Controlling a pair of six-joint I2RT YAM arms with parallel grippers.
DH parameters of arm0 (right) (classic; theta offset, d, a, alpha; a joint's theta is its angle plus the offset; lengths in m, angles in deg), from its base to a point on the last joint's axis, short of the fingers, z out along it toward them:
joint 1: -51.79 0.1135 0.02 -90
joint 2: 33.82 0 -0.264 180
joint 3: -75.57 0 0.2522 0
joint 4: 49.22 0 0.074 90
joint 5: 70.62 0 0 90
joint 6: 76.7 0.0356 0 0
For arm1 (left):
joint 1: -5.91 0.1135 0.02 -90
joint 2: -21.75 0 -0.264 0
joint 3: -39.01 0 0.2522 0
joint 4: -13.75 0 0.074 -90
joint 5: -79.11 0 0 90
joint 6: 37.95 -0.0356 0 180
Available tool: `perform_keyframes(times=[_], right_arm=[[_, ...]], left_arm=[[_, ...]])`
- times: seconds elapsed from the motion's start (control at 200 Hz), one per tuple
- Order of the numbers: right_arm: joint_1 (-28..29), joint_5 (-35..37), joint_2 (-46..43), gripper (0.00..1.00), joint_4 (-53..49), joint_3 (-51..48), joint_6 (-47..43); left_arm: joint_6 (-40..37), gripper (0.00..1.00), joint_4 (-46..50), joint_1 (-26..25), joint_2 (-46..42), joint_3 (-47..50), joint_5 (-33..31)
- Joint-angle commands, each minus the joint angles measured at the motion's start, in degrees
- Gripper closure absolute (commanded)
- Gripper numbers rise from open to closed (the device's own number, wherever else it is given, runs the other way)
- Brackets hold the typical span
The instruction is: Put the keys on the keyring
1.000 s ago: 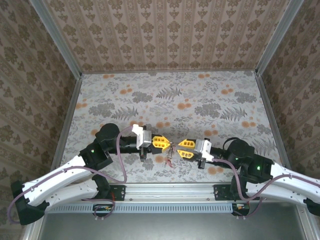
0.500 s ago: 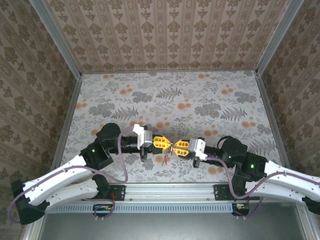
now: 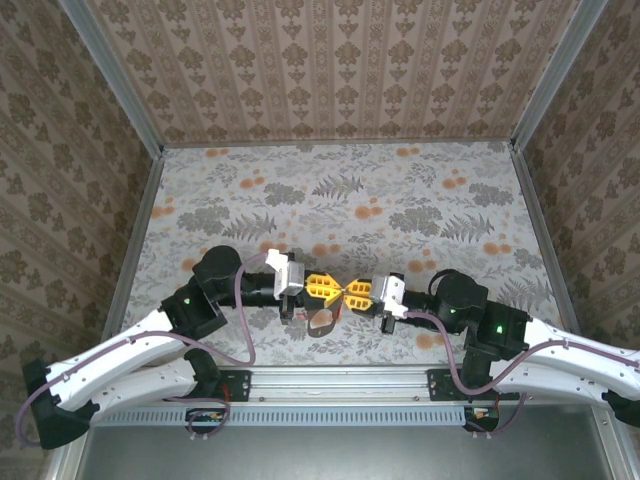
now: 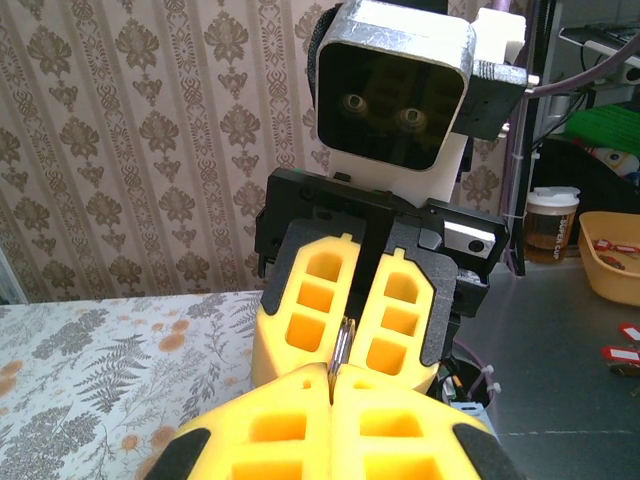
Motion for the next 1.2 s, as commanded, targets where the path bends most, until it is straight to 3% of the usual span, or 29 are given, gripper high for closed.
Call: perform_keyframes(times=[0.0,0.785,1.195], right_arm=[[0.17,-0.91,0.64,0.86,1.10,2.31,0.12],[0.16,-1.14,0.15,0.80,1.41,2.63,0.66],[0.16,3.06,-9.03,0.64,-0.71,0.11,1.22]], left_arm=[[1.51,1.00,-2.27,-0.57,0.71,-0.39,3.74],[1.81,1.00,-0.95,-1.02,2.47,-2.16,8.86],[-0.76,1.00,3.69,-0.54,-1.31,-2.26,3.48]])
